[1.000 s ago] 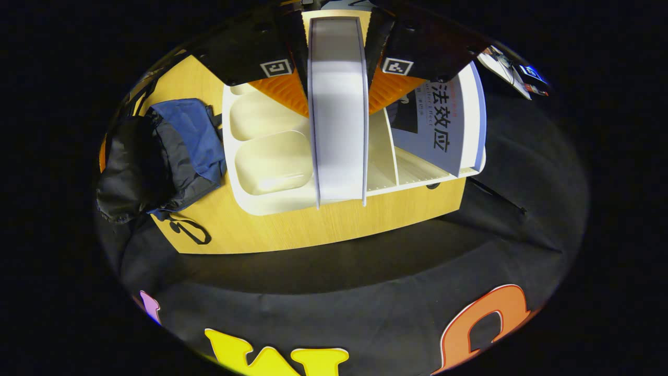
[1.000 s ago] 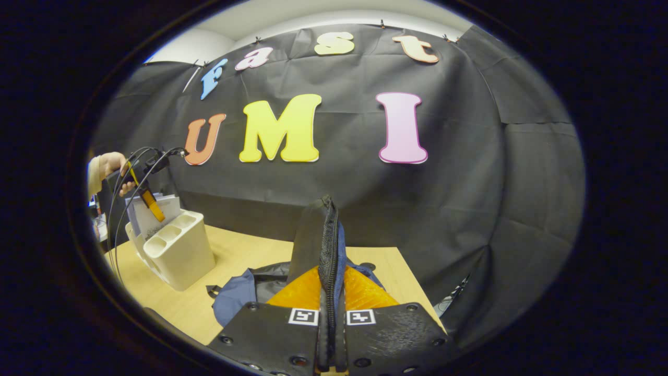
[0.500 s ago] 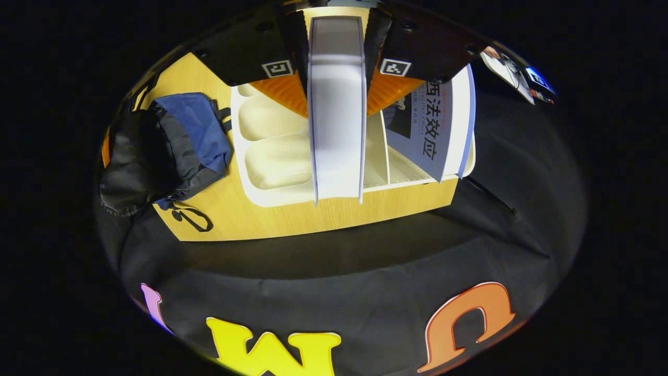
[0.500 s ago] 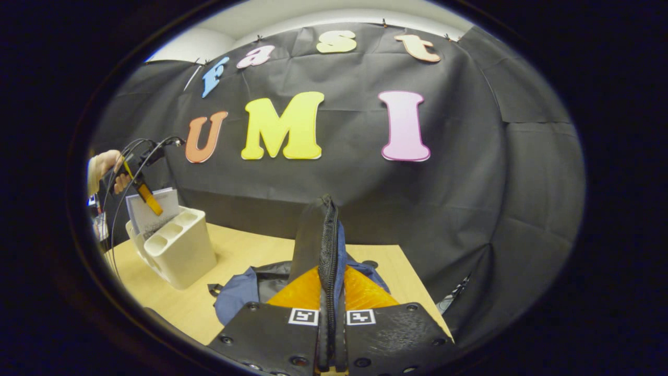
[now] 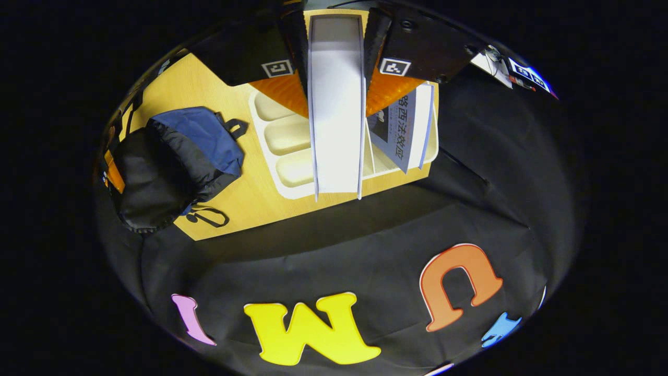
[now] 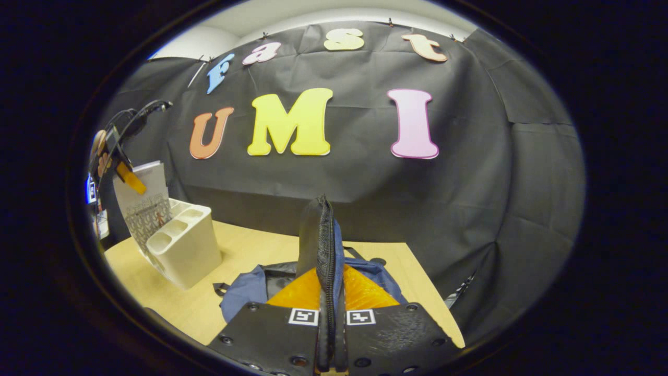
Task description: Open the schoolbag, grab two books from the bookshelf and put them into the schoolbag.
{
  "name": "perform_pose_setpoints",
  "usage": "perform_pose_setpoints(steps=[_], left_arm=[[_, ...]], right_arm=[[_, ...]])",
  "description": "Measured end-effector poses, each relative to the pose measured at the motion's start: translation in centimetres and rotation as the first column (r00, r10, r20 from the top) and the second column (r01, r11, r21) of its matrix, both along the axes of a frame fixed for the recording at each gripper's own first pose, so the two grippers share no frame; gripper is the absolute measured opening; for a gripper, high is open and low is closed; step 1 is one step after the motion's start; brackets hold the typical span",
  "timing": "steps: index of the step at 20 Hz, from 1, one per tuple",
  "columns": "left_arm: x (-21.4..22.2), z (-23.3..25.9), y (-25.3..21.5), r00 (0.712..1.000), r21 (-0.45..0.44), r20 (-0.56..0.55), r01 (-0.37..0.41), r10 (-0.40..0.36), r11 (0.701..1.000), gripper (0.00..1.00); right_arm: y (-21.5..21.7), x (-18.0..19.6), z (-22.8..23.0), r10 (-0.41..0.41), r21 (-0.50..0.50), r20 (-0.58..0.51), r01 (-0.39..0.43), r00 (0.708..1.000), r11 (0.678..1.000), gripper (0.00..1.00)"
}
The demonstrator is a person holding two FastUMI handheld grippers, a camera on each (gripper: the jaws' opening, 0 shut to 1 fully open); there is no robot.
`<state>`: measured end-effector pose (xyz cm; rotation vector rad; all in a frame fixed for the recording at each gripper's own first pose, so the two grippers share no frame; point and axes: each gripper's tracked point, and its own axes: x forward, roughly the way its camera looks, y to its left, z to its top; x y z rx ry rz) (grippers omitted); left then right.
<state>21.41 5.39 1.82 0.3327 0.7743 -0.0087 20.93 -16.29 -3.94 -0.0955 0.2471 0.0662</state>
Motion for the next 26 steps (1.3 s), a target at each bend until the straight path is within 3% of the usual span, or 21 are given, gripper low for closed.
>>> perform_pose_setpoints(steps=[3,4,12,14,19,26], left_arm=[[-2.1,2.8,-1.5,0.996,0.022,0.083,0.029,-0.031,0.999,0.49],[-2.8,3.3,-2.0,0.995,0.028,0.093,0.039,-0.041,0.999,0.46],[-7.5,7.4,-6.4,0.974,0.126,0.184,0.106,-0.129,0.986,0.48],[-8.2,8.3,-8.0,0.966,0.122,0.219,0.11,-0.135,0.986,0.45],[-8.3,7.2,-13.8,0.951,0.043,0.226,0.208,-0.213,0.977,0.45],[-6.3,2.6,-21.8,0.932,-0.212,0.183,0.348,-0.313,0.913,0.46]], right_arm=[[0.7,0.1,-0.6,0.011,0.007,-0.013,-0.011,1.0,1.0,0.05],[0.8,0.1,-0.7,0.016,0.008,-0.017,-0.016,1.0,1.0,0.05],[1.0,-0.6,-1.5,0.05,0.021,-0.016,-0.049,0.999,0.999,0.05],[0.7,-0.4,-1.9,0.049,0.034,-0.023,-0.048,0.999,0.998,0.05],[0.8,0.0,-2.1,0.057,0.09,-0.038,-0.053,0.998,0.995,0.05],[0.5,0.9,-2.2,0.042,0.097,-0.066,-0.036,0.997,0.995,0.05]])
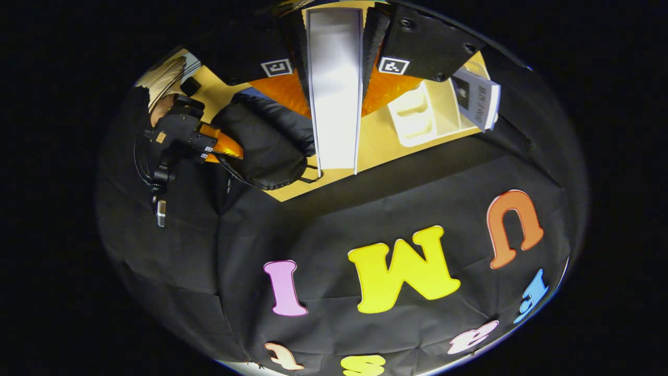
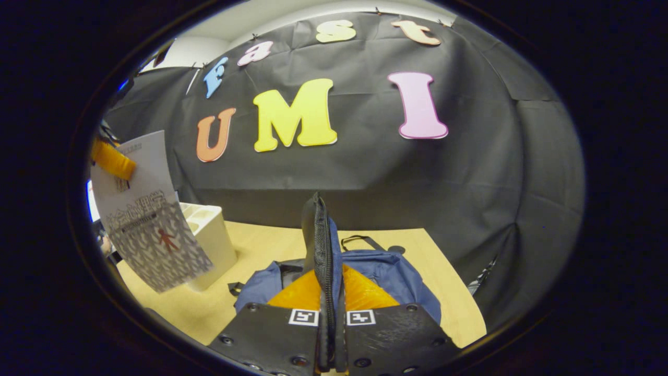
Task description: Open the schoolbag, grab two books from the bookshelf and put them into the schoolbag.
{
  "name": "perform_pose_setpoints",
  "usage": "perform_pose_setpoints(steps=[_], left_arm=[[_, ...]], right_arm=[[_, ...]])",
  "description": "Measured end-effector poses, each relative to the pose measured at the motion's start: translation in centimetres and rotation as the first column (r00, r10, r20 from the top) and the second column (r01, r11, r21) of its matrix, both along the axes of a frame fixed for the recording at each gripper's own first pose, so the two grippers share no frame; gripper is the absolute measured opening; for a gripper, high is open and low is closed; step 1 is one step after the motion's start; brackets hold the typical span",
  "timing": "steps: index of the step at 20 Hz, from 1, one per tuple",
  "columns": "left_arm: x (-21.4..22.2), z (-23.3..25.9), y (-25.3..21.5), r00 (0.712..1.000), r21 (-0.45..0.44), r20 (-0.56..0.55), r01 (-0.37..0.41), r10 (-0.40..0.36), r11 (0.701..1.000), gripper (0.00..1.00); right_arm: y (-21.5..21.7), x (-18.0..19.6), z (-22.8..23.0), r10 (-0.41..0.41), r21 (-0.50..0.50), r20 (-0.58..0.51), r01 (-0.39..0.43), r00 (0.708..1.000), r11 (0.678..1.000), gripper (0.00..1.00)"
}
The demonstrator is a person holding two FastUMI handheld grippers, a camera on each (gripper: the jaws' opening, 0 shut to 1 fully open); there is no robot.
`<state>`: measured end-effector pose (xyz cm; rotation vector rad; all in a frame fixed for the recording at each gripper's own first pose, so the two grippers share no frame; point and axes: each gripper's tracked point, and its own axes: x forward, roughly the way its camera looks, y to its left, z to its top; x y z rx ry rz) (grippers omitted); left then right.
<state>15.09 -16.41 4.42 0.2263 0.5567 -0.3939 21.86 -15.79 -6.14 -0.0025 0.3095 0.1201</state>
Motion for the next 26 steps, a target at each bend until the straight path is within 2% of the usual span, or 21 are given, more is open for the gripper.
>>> perform_pose_setpoints(steps=[3,5,11,14,16,20,21,22,24,26], left_arm=[[1.2,-2.0,-1.6,0.998,-0.129,-0.061,0.021,-0.029,0.991,0.46],[1.3,-3.4,-2.4,0.994,-0.224,-0.1,0.021,-0.044,0.974,0.46],[3.1,-7.6,-2.1,0.978,-0.461,-0.207,-0.064,-0.038,0.885,0.46],[4.5,-9.4,-0.4,0.978,-0.567,-0.207,-0.14,0.024,0.812,0.46],[5.8,-10.0,0.6,0.977,-0.637,-0.207,-0.181,0.061,0.749,0.46],[7.8,-11.4,0.9,0.955,-0.776,-0.285,-0.28,0.082,0.565,0.46],[8.5,-11.9,0.9,0.948,-0.788,-0.307,-0.305,0.089,0.535,0.46],[9.4,-12.4,1.2,0.941,-0.792,-0.319,-0.329,0.111,0.515,0.46],[11.0,-13.6,1.1,0.937,-0.793,-0.325,-0.343,0.128,0.504,0.46],[11.8,-15.3,0.2,0.923,-0.798,-0.368,-0.377,0.115,0.47,0.46]], right_arm=[[0.2,0.7,0.3,-0.007,0.001,-0.031,0.007,1.0,1.0,0.05],[0.3,1.0,0.8,-0.008,-0.016,-0.044,0.008,0.999,1.0,0.05],[0.7,1.9,3.2,-0.037,-0.069,-0.063,0.033,0.997,0.997,0.05],[1.1,2.2,4.8,-0.044,-0.108,-0.056,0.038,0.997,0.993,0.05],[1.5,2.4,5.7,-0.051,-0.134,-0.043,0.045,0.998,0.99,0.05],[2.2,3.1,6.1,-0.058,-0.146,-0.03,0.053,0.998,0.988,0.05],[2.2,3.0,6.2,-0.06,-0.15,-0.027,0.055,0.998,0.987,0.05],[2.3,3.1,6.4,-0.062,-0.148,-0.021,0.059,0.998,0.987,0.05],[2.5,3.3,7.0,-0.066,-0.131,-0.007,0.065,0.998,0.989,0.02],[2.7,3.5,7.6,-0.068,-0.119,0.007,0.069,0.998,0.991,0.05]])
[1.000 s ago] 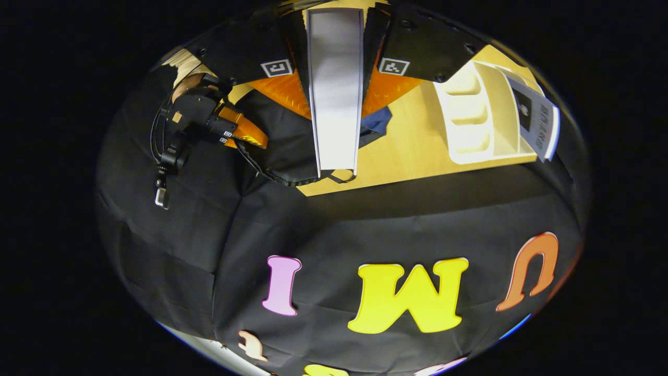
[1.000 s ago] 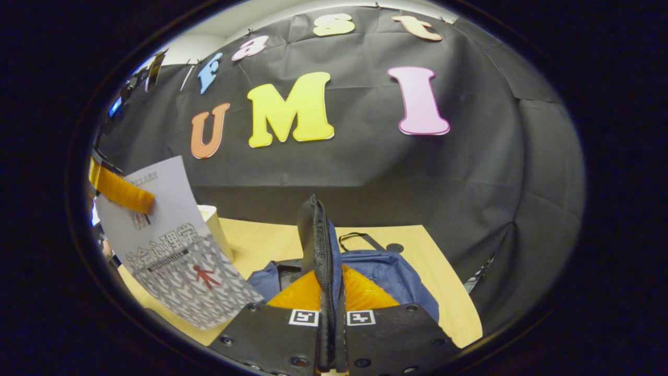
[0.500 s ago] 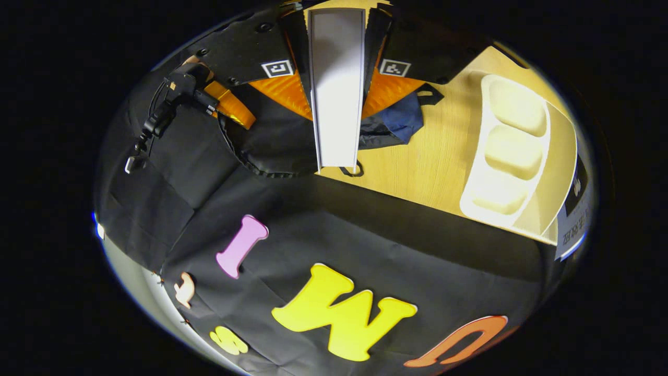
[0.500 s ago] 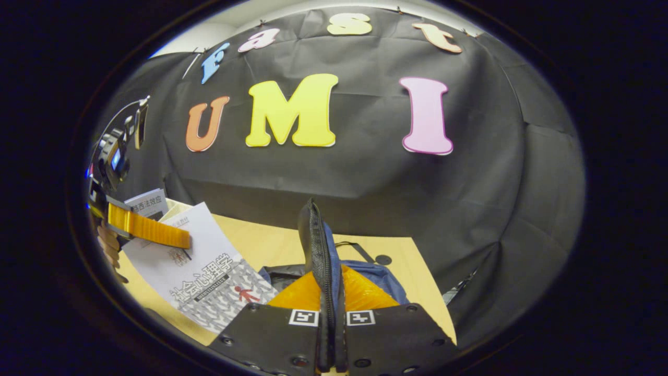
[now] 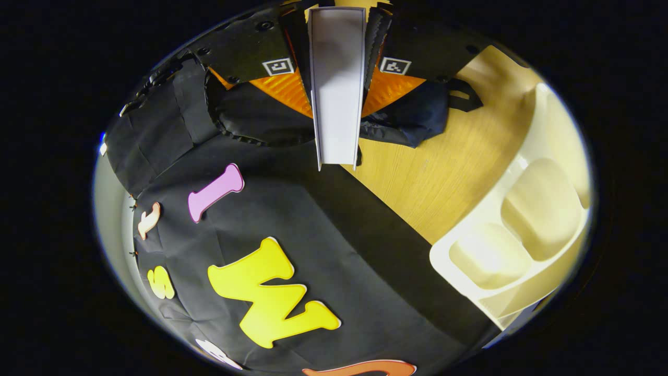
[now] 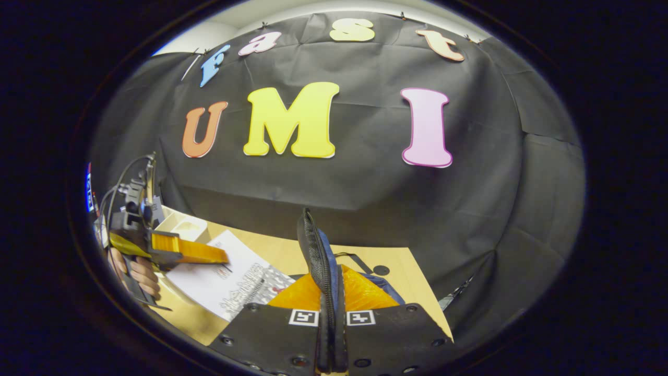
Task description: Open the schoolbag, grab two books from the bookshelf and put them into the schoolbag.
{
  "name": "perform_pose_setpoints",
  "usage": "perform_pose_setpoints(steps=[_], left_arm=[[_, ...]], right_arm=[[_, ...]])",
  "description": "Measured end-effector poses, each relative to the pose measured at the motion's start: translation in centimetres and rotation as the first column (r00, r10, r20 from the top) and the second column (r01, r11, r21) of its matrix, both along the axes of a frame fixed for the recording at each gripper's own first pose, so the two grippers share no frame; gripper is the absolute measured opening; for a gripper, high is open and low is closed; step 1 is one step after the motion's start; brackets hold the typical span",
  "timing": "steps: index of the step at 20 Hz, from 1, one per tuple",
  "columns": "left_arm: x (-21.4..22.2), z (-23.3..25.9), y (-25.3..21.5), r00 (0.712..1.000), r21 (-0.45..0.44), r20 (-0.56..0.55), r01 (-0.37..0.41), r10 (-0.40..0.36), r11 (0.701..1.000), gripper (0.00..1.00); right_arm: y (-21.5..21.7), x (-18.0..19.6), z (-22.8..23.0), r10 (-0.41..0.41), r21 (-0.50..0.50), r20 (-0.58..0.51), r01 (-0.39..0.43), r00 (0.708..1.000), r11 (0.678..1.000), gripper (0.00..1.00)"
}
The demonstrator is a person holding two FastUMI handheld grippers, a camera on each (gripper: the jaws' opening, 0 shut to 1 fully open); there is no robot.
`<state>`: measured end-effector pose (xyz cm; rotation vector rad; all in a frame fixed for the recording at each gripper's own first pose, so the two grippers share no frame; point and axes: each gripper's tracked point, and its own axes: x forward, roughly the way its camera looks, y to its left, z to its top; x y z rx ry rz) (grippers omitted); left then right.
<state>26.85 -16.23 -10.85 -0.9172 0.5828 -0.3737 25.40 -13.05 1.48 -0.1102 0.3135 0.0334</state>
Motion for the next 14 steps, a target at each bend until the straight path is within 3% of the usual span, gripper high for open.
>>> perform_pose_setpoints(steps=[2,4,10,14], left_arm=[[0.6,-1.3,-2.0,0.999,-0.049,-0.047,0.018,-0.02,0.999,0.5],[1.7,-2.2,-3.6,0.996,-0.09,-0.089,0.023,-0.031,0.996,0.46],[3.5,-3.5,-6.3,0.997,-0.199,-0.071,-0.006,-0.008,0.98,0.46],[4.2,-6.1,-9.6,0.994,-0.264,-0.106,-0.001,-0.028,0.964,0.46]], right_arm=[[0.6,0.2,0.5,0.007,0.006,0.015,-0.007,1.0,1.0,0.05],[1.2,0.4,1.2,0.017,-0.019,0.038,-0.016,0.999,1.0,0.05],[3.5,1.5,2.1,0.063,-0.095,0.069,-0.056,0.996,0.994,0.05],[4.2,2.2,2.5,0.081,-0.061,0.085,-0.076,0.993,0.995,0.05]])
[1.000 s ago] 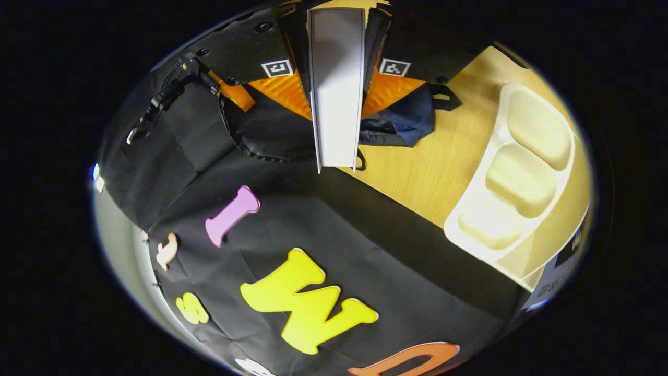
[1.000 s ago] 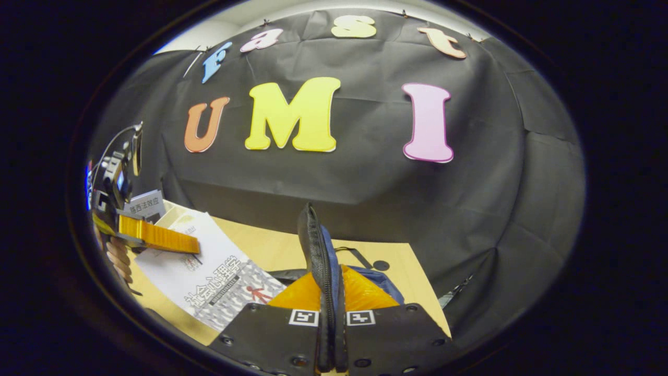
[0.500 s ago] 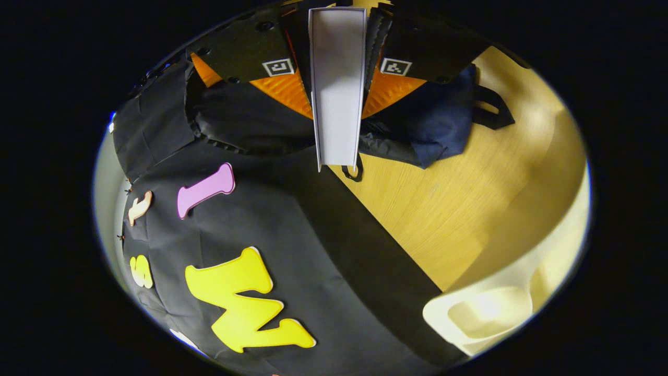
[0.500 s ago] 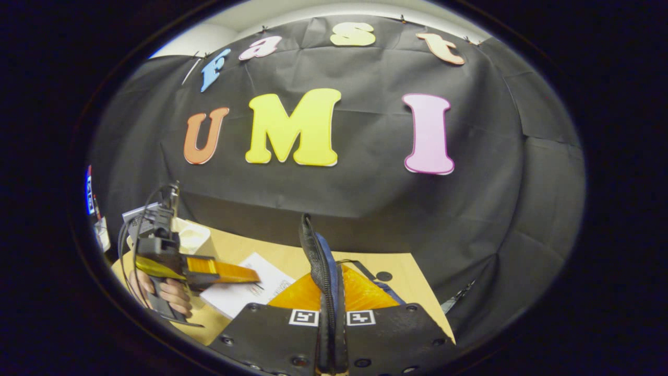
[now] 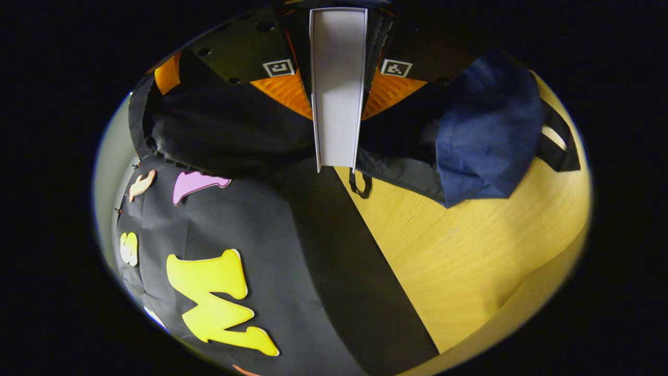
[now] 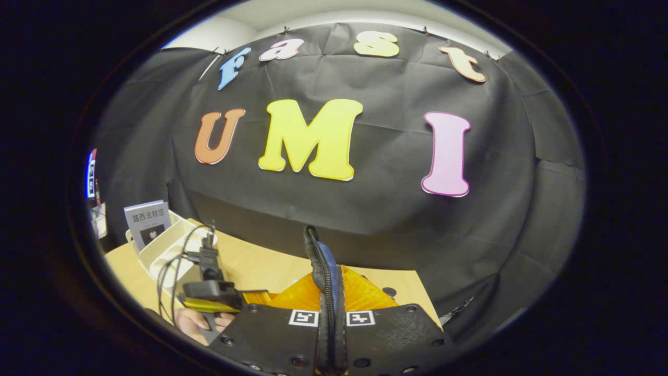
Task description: Open the schoolbag, grab two books from the bookshelf and put them into the schoolbag.
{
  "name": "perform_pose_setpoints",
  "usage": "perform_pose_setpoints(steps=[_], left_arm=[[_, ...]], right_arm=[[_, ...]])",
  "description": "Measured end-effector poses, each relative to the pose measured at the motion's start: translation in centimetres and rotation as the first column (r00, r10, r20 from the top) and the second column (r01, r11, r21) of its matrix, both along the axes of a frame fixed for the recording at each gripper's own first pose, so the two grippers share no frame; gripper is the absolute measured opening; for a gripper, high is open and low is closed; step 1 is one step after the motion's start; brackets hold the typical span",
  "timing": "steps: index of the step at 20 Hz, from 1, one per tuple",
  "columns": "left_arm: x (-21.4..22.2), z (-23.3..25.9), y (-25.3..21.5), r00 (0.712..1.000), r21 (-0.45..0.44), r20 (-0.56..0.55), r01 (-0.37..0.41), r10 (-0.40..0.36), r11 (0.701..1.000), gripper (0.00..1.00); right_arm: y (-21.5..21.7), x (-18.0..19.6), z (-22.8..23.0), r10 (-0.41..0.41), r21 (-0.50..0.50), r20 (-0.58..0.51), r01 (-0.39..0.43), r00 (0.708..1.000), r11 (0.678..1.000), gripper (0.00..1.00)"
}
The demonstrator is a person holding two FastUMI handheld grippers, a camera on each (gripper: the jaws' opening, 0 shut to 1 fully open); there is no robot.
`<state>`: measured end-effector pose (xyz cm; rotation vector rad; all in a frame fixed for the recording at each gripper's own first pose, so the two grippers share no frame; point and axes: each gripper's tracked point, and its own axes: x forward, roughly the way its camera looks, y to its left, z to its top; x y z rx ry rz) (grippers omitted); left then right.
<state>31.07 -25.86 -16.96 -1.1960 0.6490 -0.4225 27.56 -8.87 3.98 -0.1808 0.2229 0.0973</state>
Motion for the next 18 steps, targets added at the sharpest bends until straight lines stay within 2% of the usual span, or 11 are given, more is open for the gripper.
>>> perform_pose_setpoints(steps=[6,8,9,10,11,12,13,15,16,17,18], left_arm=[[0.9,-2.0,-3.1,1.0,-0.091,-0.009,0.004,-0.005,0.996,0.46],[0.6,-3.7,-3.4,1.0,-0.074,-0.014,-0.003,0.002,0.997,0.46],[0.4,-4.5,-3.4,1.0,-0.058,-0.014,0.002,-0.003,0.998,0.41],[0.1,-4.9,-2.9,1.0,-0.025,-0.006,0.009,-0.01,1.0,0.41],[-0.2,-5.9,-2.5,1.0,0.051,-0.001,0.019,-0.019,0.999,0.47],[-0.4,-6.7,-2.0,0.999,0.136,0.011,0.03,-0.032,0.99,0.6],[-0.5,-7.2,-1.9,0.999,0.21,0.018,0.042,-0.047,0.977,0.56],[-1.0,-7.9,-0.8,0.997,0.345,0.027,0.062,-0.076,0.937,0.66],[-1.2,-7.8,-0.6,0.995,0.382,0.042,0.069,-0.092,0.921,0.81],[-1.2,-7.6,-0.6,0.993,0.421,0.047,0.08,-0.109,0.903,0.71],[-1.2,-7.6,-0.7,0.991,0.437,0.049,0.091,-0.125,0.895,0.73]], right_arm=[[0.5,0.1,-0.3,0.019,0.014,-0.003,-0.019,1.0,1.0,0.05],[0.4,0.0,-0.4,0.019,0.011,-0.008,-0.019,1.0,1.0,0.07],[0.2,-0.1,-0.3,0.017,0.007,-0.005,-0.017,1.0,1.0,0.07],[0.0,-0.3,-0.3,0.017,0.007,-0.005,-0.017,1.0,1.0,0.05],[-0.4,-0.4,-0.4,0.014,0.009,-0.008,-0.014,1.0,1.0,0.05],[-0.7,-0.4,-0.6,0.009,0.014,-0.014,-0.008,1.0,1.0,0.05],[-1.0,-0.3,-0.8,0.004,0.022,-0.02,-0.003,1.0,1.0,0.05],[-1.6,-0.4,-1.0,-0.004,0.036,-0.026,0.005,1.0,0.999,0.05],[-1.7,-0.5,-1.2,-0.004,0.044,-0.032,0.006,0.999,0.999,0.05],[-1.7,-0.7,-1.3,-0.004,0.047,-0.034,0.006,0.999,0.999,0.05],[-1.8,-0.8,-1.4,-0.007,0.047,-0.033,0.009,0.999,0.999,0.05]])
